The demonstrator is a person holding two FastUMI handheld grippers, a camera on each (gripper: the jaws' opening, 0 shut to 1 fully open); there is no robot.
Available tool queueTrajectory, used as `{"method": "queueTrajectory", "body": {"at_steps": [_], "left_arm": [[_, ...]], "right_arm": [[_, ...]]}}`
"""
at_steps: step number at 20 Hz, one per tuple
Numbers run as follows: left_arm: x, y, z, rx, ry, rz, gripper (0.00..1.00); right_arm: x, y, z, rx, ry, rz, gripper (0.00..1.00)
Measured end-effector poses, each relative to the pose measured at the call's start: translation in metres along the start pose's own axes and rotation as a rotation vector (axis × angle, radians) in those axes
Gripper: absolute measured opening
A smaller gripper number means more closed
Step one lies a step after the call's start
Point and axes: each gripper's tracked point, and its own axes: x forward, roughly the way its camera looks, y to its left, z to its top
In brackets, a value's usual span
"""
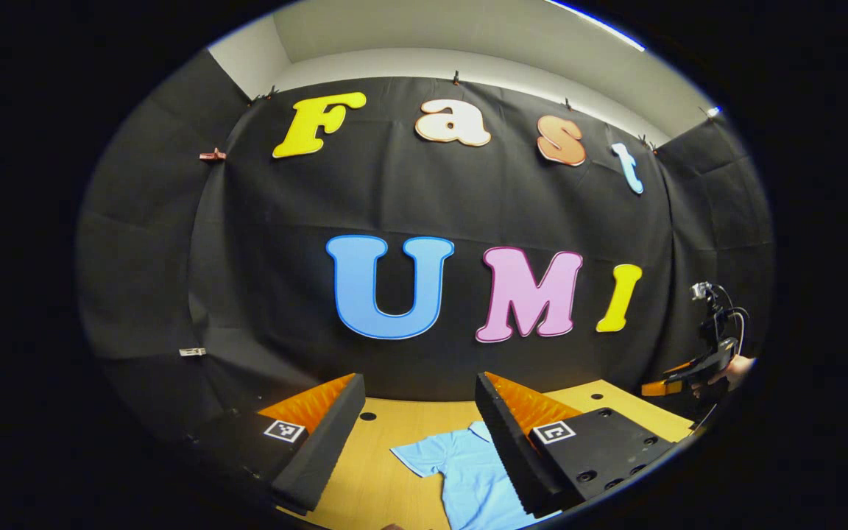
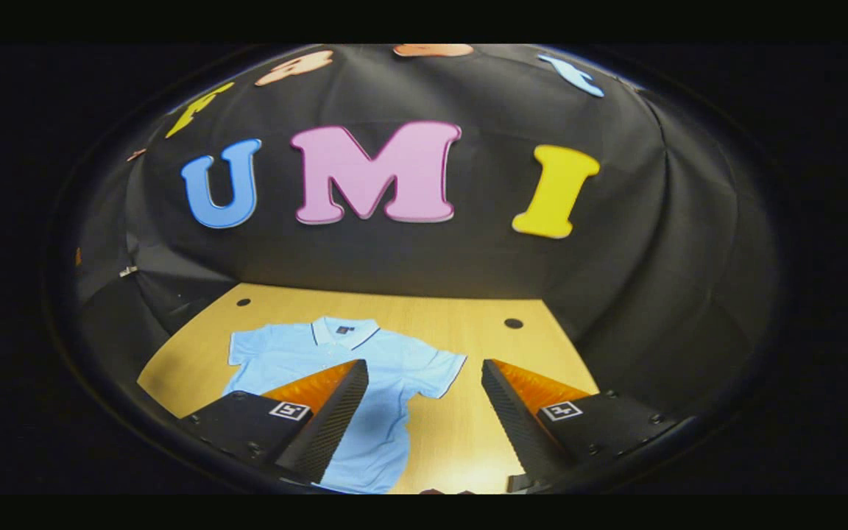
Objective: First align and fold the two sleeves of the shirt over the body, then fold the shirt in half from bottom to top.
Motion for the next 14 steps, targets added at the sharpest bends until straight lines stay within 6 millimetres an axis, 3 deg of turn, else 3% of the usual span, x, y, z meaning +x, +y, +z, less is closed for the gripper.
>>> {"method": "queueTrajectory", "body": {"at_steps": [5, 9, 10, 12, 13, 14], "left_arm": [[0.053, -0.032, -0.018, 0.008, 0.059, 0.032, 0.96], [0.101, -0.087, -0.032, -0.041, 0.086, -0.030, 0.97], [0.112, -0.099, -0.034, -0.048, 0.093, -0.037, 0.96], [0.129, -0.117, -0.041, -0.045, 0.113, -0.041, 0.96], [0.134, -0.122, -0.048, -0.032, 0.132, -0.034, 0.96], [0.138, -0.124, -0.052, -0.015, 0.149, -0.024, 0.97]], "right_arm": [[0.125, -0.032, -0.052, 0.034, 0.200, 0.031, 0.98], [0.215, -0.045, -0.098, 0.127, 0.334, 0.051, 0.99], [0.232, -0.047, -0.111, 0.164, 0.374, 0.054, 0.95], [0.253, -0.044, -0.126, 0.255, 0.421, 0.075, 0.98], [0.258, -0.045, -0.134, 0.290, 0.438, 0.078, 0.92], [0.262, -0.046, -0.140, 0.309, 0.460, 0.077, 0.98]]}}
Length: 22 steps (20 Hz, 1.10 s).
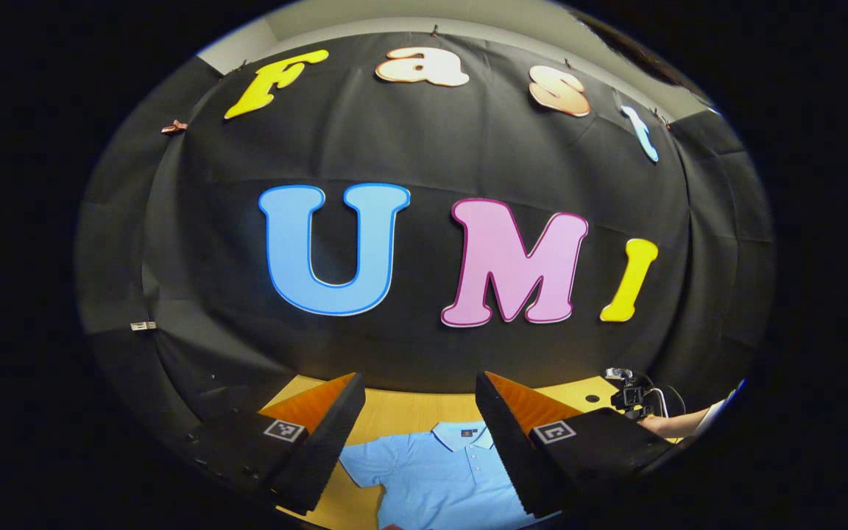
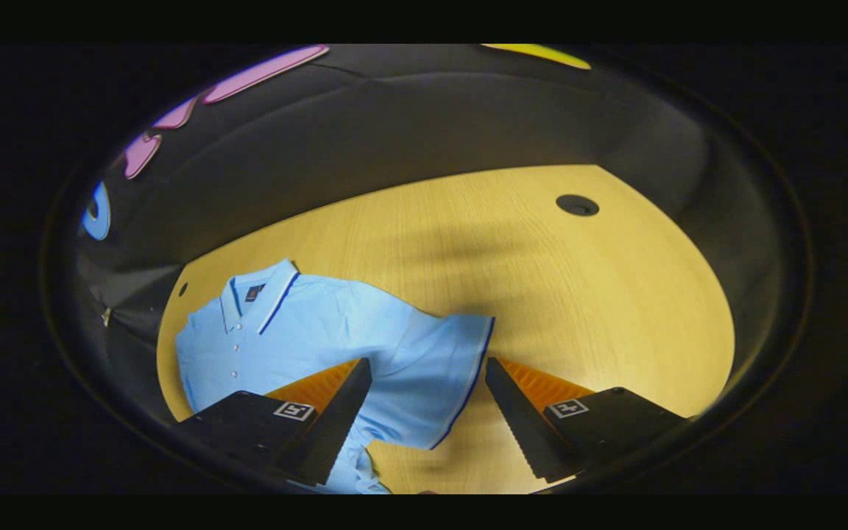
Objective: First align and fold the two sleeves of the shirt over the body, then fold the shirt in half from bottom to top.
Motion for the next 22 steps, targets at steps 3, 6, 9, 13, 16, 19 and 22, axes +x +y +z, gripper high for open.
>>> {"method": "queueTrajectory", "body": {"at_steps": [3, 6, 9, 13, 16, 19, 22], "left_arm": [[0.006, -0.004, -0.004, 0.010, 0.011, -0.005, 0.96], [0.006, -0.002, -0.005, 0.017, 0.020, -0.017, 0.96], [-0.001, 0.011, -0.001, 0.033, 0.011, -0.015, 0.96], [-0.009, 0.028, -0.004, 0.028, 0.016, 0.000, 0.97], [-0.014, 0.036, -0.004, 0.025, 0.019, 0.007, 0.92], [-0.018, 0.039, -0.008, 0.035, 0.021, 0.011, 0.97], [-0.020, 0.036, -0.010, 0.037, 0.020, 0.003, 0.96]], "right_arm": [[0.003, -0.004, 0.007, 0.038, -0.027, -0.011, 0.91], [0.004, -0.015, 0.000, 0.028, -0.004, -0.058, 0.47], [0.005, -0.012, -0.005, -0.024, -0.002, -0.077, 0.24], [0.004, 0.001, -0.004, 0.007, 0.000, -0.029, 0.18], [0.004, 0.025, -0.003, 0.133, -0.003, 0.081, 0.12], [-0.004, 0.060, 0.003, 0.211, -0.018, 0.239, 0.12], [-0.021, 0.096, 0.001, 0.197, -0.007, 0.361, 0.15]]}}
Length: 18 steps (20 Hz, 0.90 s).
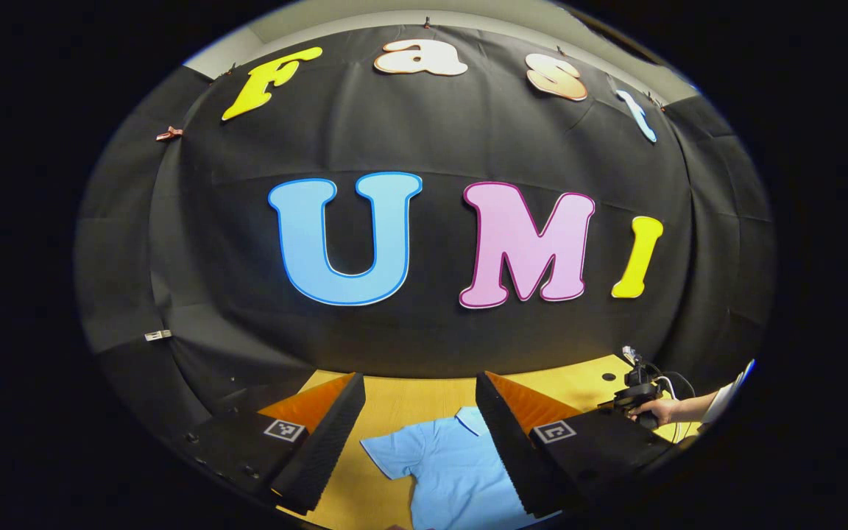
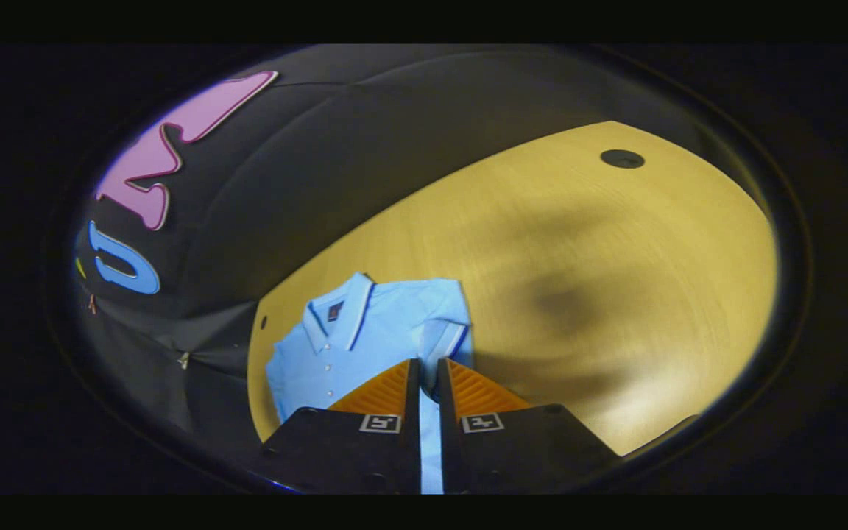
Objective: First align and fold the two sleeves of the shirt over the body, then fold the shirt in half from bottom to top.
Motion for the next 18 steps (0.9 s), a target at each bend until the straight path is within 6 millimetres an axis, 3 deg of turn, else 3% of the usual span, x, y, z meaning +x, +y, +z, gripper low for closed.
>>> {"method": "queueTrajectory", "body": {"at_steps": [3, 4, 5, 6, 8, 9, 10, 12, 14, 15, 18], "left_arm": [[-0.001, -0.004, -0.006, 0.003, 0.004, -0.007, 0.96], [-0.001, -0.004, -0.007, 0.002, 0.010, -0.009, 0.96], [-0.002, -0.005, -0.008, 0.000, 0.011, -0.012, 0.96], [-0.001, -0.005, -0.010, 0.001, 0.010, -0.013, 0.96], [0.004, -0.002, -0.025, -0.007, 0.026, -0.016, 0.97], [0.011, 0.004, -0.043, -0.016, 0.058, -0.007, 0.97], [0.018, 0.009, -0.060, -0.031, 0.102, -0.002, 0.96], [0.035, 0.016, -0.095, -0.086, 0.179, -0.018, 1.00], [0.063, 0.027, -0.124, -0.140, 0.240, -0.020, 0.97], [0.079, 0.037, -0.143, -0.157, 0.275, -0.002, 0.97], [0.130, 0.065, -0.209, -0.159, 0.422, 0.071, 0.97]], "right_arm": [[0.009, 0.009, -0.029, -0.062, 0.079, 0.004, 0.15], [0.012, 0.011, -0.043, -0.067, 0.123, 0.008, 0.20], [0.012, 0.012, -0.052, -0.095, 0.139, -0.001, 0.17], [0.016, 0.007, -0.053, -0.138, 0.132, -0.026, 0.14], [0.016, -0.003, -0.046, -0.209, 0.088, -0.089, 0.24], [0.013, -0.002, -0.040, -0.236, 0.059, -0.102, 0.04], [0.004, 0.003, -0.033, -0.249, 0.034, -0.098, 0.29], [-0.014, 0.019, -0.023, -0.275, -0.014, -0.065, 0.64], [-0.042, 0.036, -0.014, -0.308, -0.073, -0.030, 0.63], [-0.055, 0.044, -0.012, -0.320, -0.094, -0.016, 0.77], [-0.093, 0.056, -0.003, -0.331, -0.143, 0.012, 0.77]]}}
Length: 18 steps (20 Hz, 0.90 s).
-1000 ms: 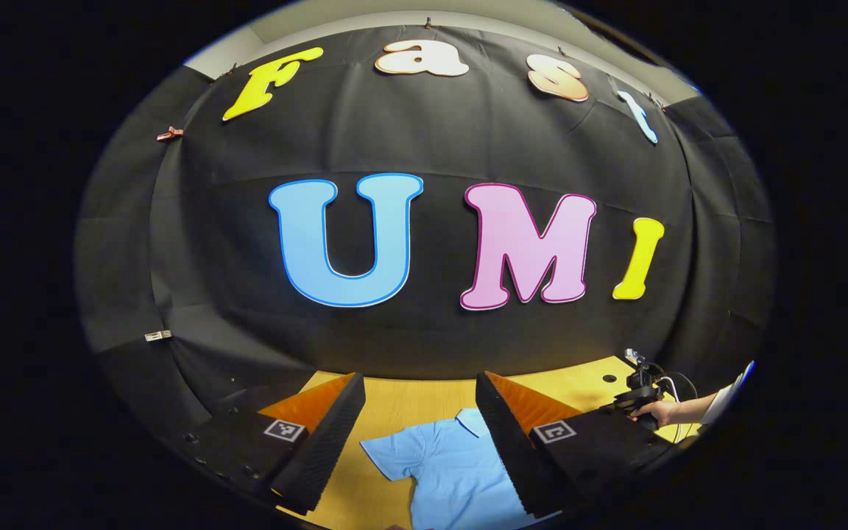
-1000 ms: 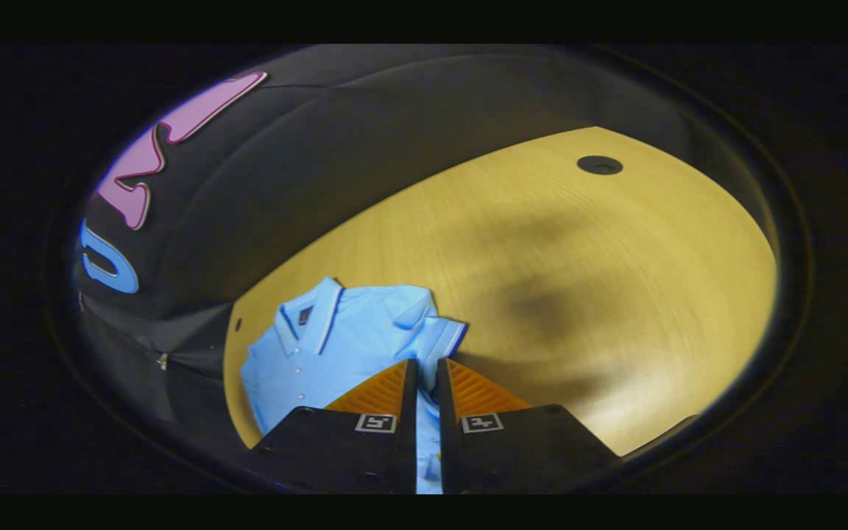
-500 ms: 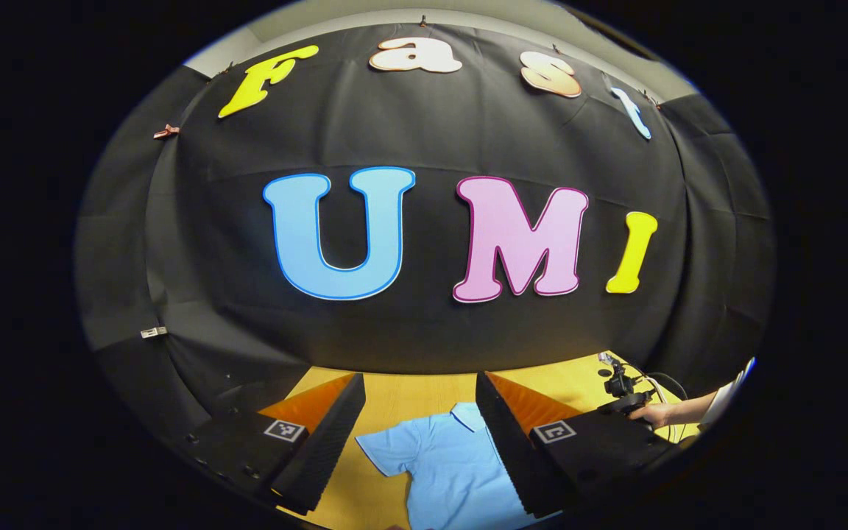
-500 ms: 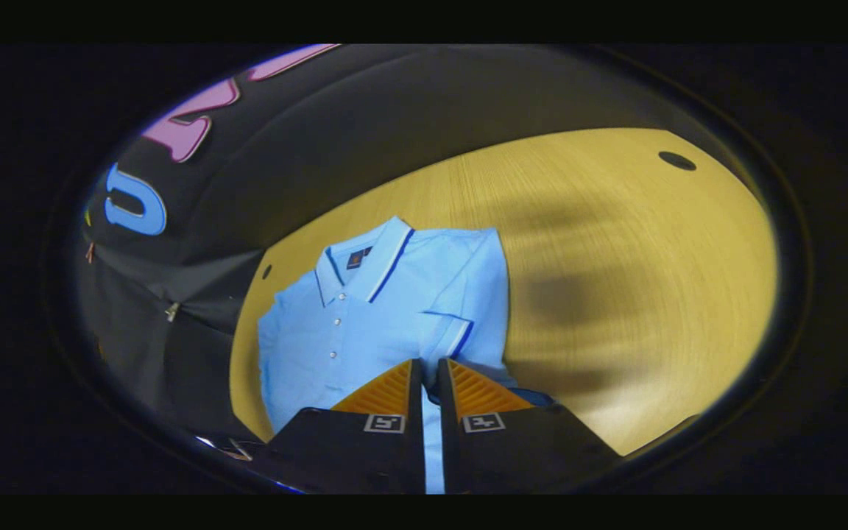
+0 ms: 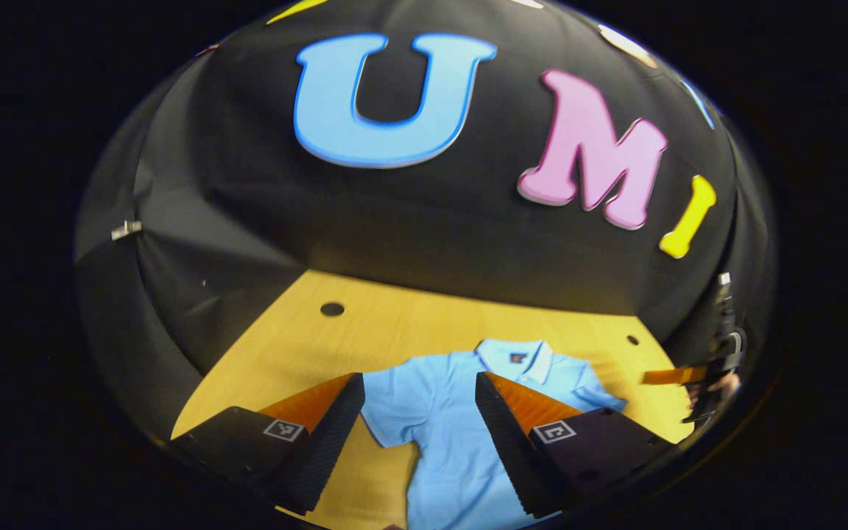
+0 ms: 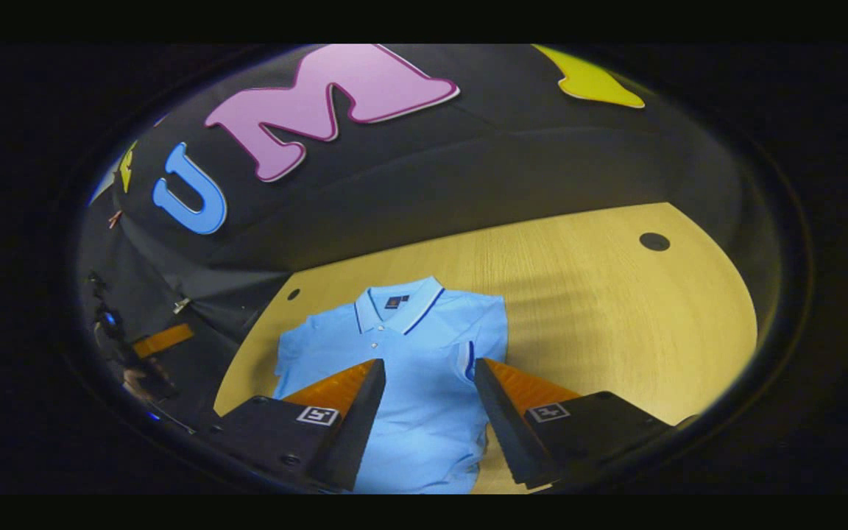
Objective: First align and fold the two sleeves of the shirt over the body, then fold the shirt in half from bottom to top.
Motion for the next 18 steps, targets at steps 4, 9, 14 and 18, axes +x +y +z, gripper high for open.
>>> {"method": "queueTrajectory", "body": {"at_steps": [4, 9, 14, 18], "left_arm": [[0.081, 0.033, -0.036, 0.061, 0.172, 0.108, 0.97], [0.127, 0.047, -0.078, 0.087, 0.304, 0.151, 0.95], [0.146, 0.038, -0.105, 0.061, 0.377, 0.112, 0.91], [0.149, 0.024, -0.106, 0.095, 0.388, 0.106, 0.39]], "right_arm": [[-0.031, -0.025, 0.004, -0.018, -0.014, -0.041, 0.70], [-0.041, -0.044, 0.001, 0.015, -0.010, -0.083, 0.80], [-0.037, -0.046, 0.003, 0.054, -0.008, -0.085, 0.80], [-0.033, -0.049, 0.004, 0.063, -0.002, -0.077, 0.80]]}}
